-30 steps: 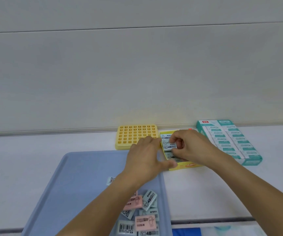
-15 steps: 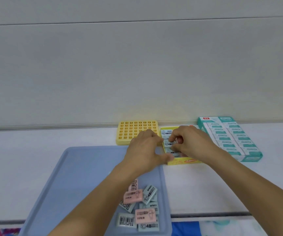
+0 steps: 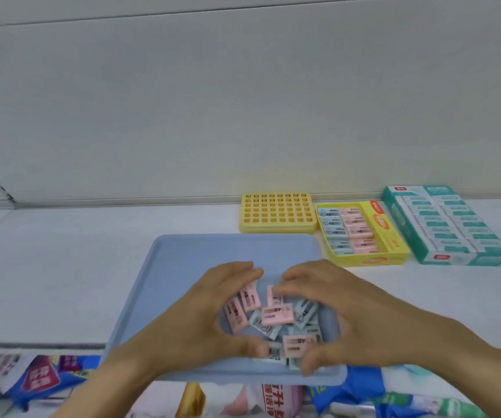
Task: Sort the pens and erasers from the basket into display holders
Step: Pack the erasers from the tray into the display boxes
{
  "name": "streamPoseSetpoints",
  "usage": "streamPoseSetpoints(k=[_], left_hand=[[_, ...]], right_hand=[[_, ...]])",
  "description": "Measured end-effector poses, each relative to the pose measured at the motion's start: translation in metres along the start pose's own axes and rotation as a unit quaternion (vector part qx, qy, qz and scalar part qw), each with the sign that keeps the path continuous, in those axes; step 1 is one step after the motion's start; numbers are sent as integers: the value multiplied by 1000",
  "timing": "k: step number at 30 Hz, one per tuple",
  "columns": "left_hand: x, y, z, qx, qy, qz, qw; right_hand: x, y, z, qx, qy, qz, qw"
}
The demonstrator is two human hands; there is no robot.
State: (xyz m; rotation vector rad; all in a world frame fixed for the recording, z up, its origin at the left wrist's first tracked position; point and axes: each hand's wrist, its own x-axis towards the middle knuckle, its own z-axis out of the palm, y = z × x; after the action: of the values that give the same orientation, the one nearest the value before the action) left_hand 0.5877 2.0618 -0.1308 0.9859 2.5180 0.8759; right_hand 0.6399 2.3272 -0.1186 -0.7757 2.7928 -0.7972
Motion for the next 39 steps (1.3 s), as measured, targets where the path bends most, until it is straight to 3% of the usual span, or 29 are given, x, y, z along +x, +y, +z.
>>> streamPoseSetpoints(k=[2,7,15,22,31,34,36,39], left_hand=[[-3,-7,6,36,-13,5,999],[19,-18,6,54,65,-9,996],[53,-17,-3,-6,152,-45,987],[60,-12,-1,86,146,12,986],[66,-2,-2,148,174,-6,974],[66,2,-5,79,175,-47,980],[66,8,-8,-53,185,-86,978],[69,22,-12,-295,185,-138,927]], right_hand=[[-1,2,12,-51,-24,6,998],[17,6,19,-90,61,43,993],[47,7,18,-56,137,134,980],[43,4,15,-44,171,133,975],[45,-8,7,-215,150,40,964],[45,-13,6,-259,192,9,946],[43,-10,5,-223,232,16,947],[38,-1,1,-106,295,57,948]])
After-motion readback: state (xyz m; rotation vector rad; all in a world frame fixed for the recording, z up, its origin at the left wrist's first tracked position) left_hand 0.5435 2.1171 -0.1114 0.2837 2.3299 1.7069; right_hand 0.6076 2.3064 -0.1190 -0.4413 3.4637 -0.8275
